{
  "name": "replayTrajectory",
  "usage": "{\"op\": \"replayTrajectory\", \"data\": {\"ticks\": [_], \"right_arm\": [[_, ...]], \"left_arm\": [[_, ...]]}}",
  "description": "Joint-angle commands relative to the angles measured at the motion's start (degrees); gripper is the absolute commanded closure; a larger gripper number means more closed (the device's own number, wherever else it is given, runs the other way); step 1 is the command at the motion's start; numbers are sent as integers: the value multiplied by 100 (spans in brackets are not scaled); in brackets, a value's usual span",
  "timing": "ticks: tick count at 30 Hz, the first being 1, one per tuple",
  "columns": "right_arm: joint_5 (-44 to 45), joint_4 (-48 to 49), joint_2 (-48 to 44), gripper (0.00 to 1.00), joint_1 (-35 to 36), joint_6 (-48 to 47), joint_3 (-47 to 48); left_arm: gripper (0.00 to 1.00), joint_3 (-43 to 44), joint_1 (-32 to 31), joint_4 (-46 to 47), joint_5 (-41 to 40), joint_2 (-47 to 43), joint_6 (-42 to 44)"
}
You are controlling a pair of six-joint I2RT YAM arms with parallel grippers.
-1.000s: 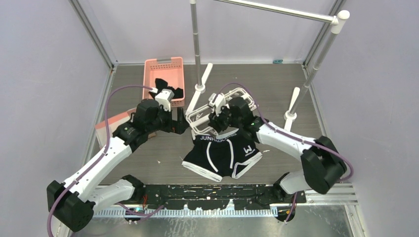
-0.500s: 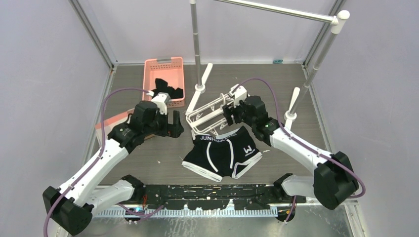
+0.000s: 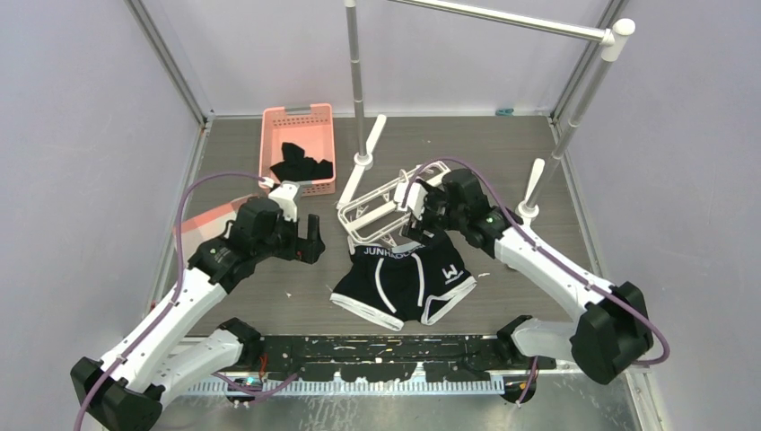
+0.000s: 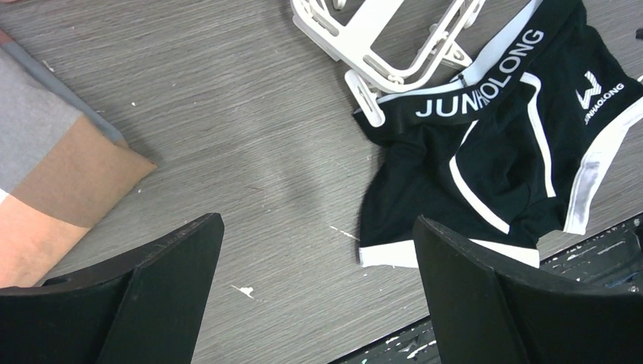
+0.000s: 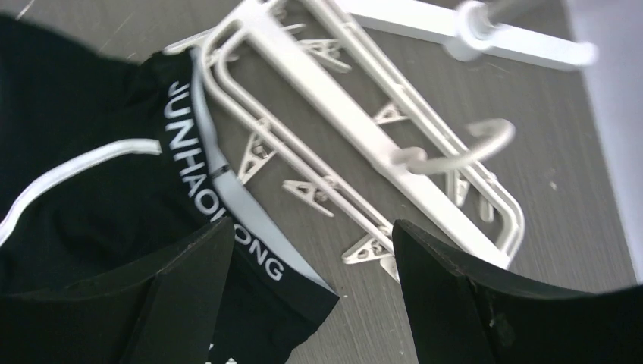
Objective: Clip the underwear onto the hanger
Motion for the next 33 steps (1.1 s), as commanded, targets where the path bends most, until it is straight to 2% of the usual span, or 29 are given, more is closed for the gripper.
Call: {"op": "replayTrajectory", "data": {"ticks": [1, 12, 19, 33], "right_arm": [[-1072, -1867, 475, 18, -17, -1703, 908], [-722, -3066, 1651, 20, -14, -2903, 1846], [-855, -3087, 2464, 24, -8, -3411, 2243], [-804, -2807, 3588, 36, 100, -3447, 3180]], "left_arm": [[1, -22, 20, 71, -46, -135, 103], [3, -93, 20, 113, 82, -288, 123], [4, -92, 20, 86, 107, -306, 137], [4, -101, 20, 87, 184, -288, 144]]}}
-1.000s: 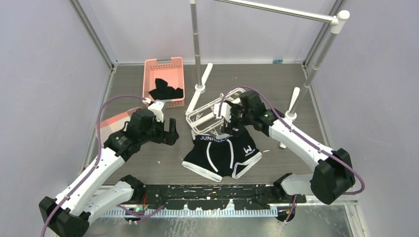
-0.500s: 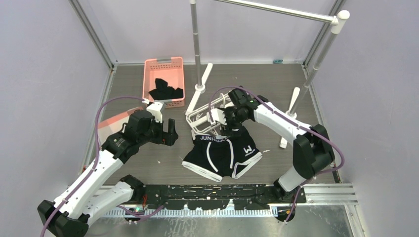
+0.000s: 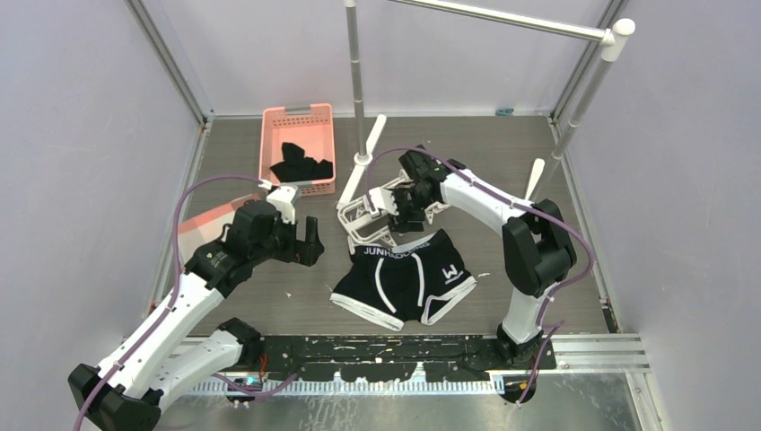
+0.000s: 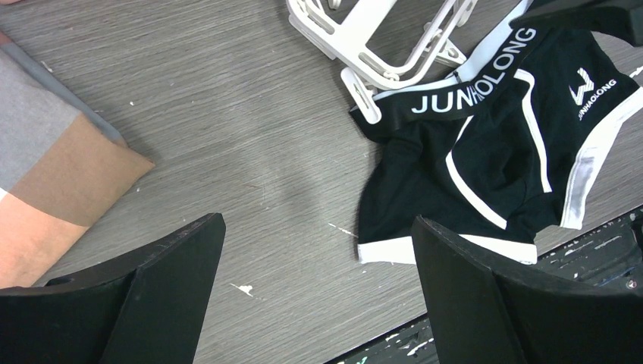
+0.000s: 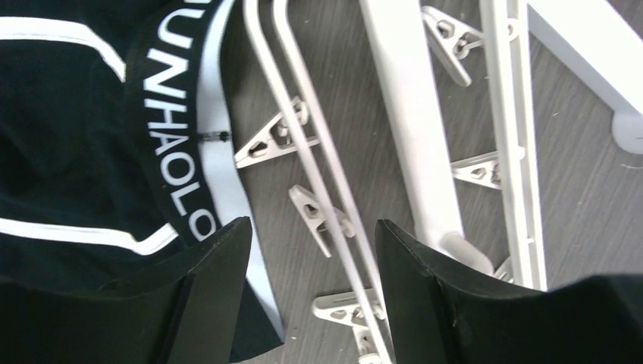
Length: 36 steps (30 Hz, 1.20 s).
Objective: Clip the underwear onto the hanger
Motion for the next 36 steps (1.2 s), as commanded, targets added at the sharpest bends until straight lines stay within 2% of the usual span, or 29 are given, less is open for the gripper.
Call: {"op": "replayTrajectory", "data": {"ticks": [1, 6, 17, 22, 28, 36], "right_arm": [[-44, 120, 229, 37, 89, -90, 361], [21, 124, 508, 39, 141, -57, 443], [330, 475, 853, 64, 238, 460, 559], [510, 527, 955, 78, 280, 1143, 691], [497, 742, 740, 82, 474, 1688, 459], [690, 1273, 535, 82, 909, 2783, 385]], "left_arm": [[4, 1, 19, 120, 131, -90, 114], [5, -5, 20, 137, 185, -80, 116], [6, 1, 12, 137, 237, -57, 125], [6, -8, 7, 146, 262, -49, 122], [6, 1, 11, 146, 289, -15, 135], [7, 1, 11, 136, 277, -44, 128]]}}
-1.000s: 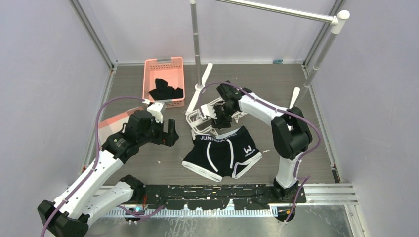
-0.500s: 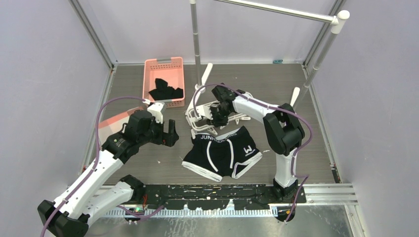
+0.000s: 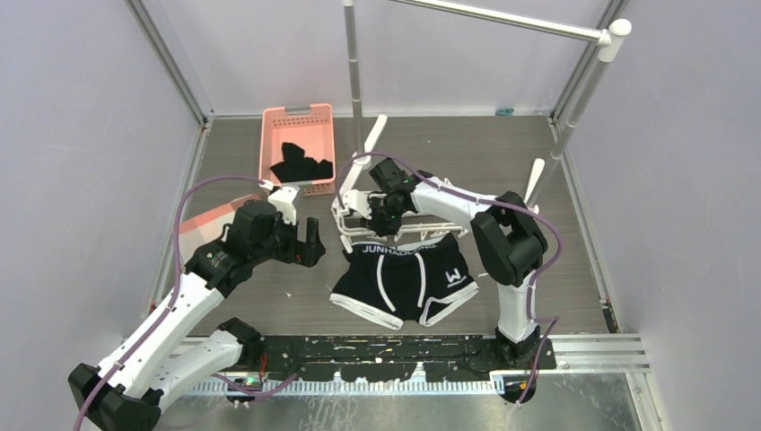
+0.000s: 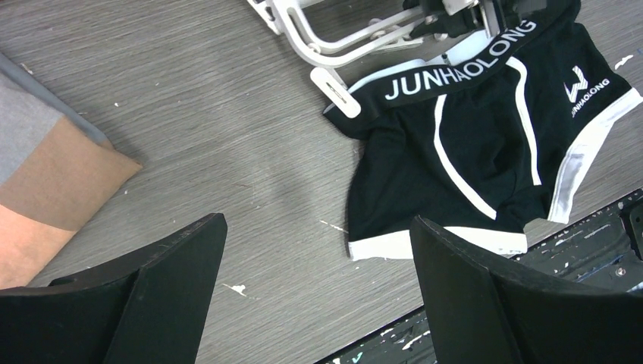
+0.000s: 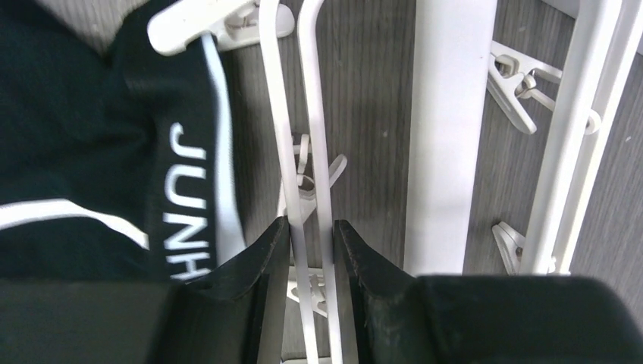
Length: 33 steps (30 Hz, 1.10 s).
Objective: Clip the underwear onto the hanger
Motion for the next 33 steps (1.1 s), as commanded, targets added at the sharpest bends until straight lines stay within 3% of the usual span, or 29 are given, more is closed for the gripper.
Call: {"op": "replayTrajectory", "data": {"ticks": [1, 6, 10, 11, 19, 23, 26, 29, 33], "right_arm": [[-23, 545, -459, 82, 270, 901, 19], [-47, 640, -589, 81, 371, 1186, 25], [151, 662, -613, 50, 373, 1250, 0], [252, 660, -681, 46, 373, 1257, -36], [285, 1616, -2314, 41, 235, 2124, -1416], [1037, 2839, -3679, 34, 224, 3659, -2801], [2535, 3220, -4612, 25, 203, 5885, -3571], [3454, 2498, -5038, 24, -34, 7276, -3818], [3354, 1295, -5025, 22, -769, 8018, -3797]], "left_arm": [[7, 1, 7, 135, 73, -69, 103], [7, -8, 15, 145, 69, -91, 105], [7, 1, 9, 143, 87, -86, 105], [7, 1, 11, 142, 91, -92, 109], [7, -57, 11, 220, 158, -191, 188], [7, -52, 8, 232, 160, -178, 176], [7, -34, 15, 212, 137, -118, 169], [7, -16, 13, 195, 149, -68, 161], [7, -34, 11, 228, 168, -78, 178]]}}
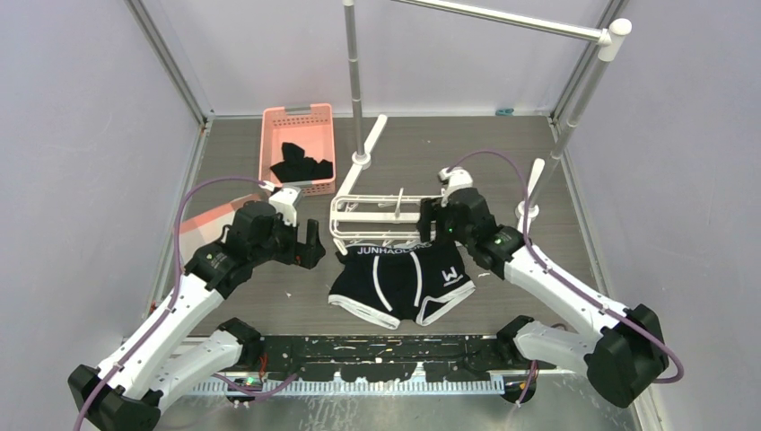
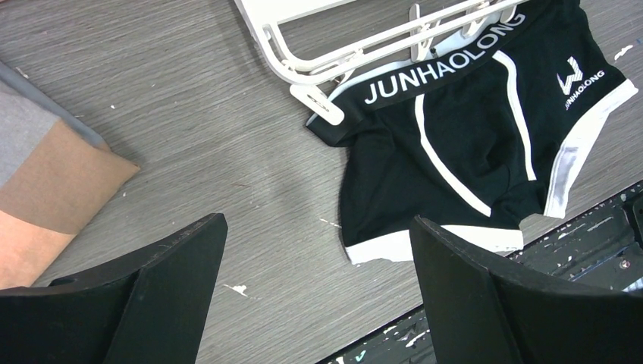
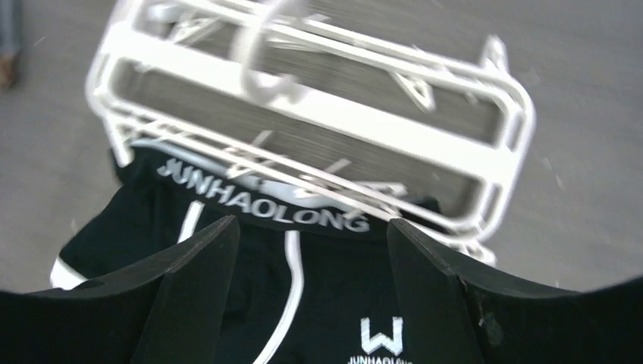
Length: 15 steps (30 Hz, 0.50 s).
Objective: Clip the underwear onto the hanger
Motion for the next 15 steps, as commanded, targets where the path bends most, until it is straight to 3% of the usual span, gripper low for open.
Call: {"op": "replayTrajectory", "data": {"ticks": [1, 7, 15], "right_arm": [[512, -864, 1, 22, -812, 1719, -85], [-313, -845, 494, 23, -2028, 1528, -116], [-1933, 274, 1177, 23, -3321, 1577, -294]], "left_arm": [[7, 6, 11, 226, 107, -25, 84], [8, -98, 11, 405, 154, -130, 88], [2, 43, 13, 260, 45, -119, -5]]}}
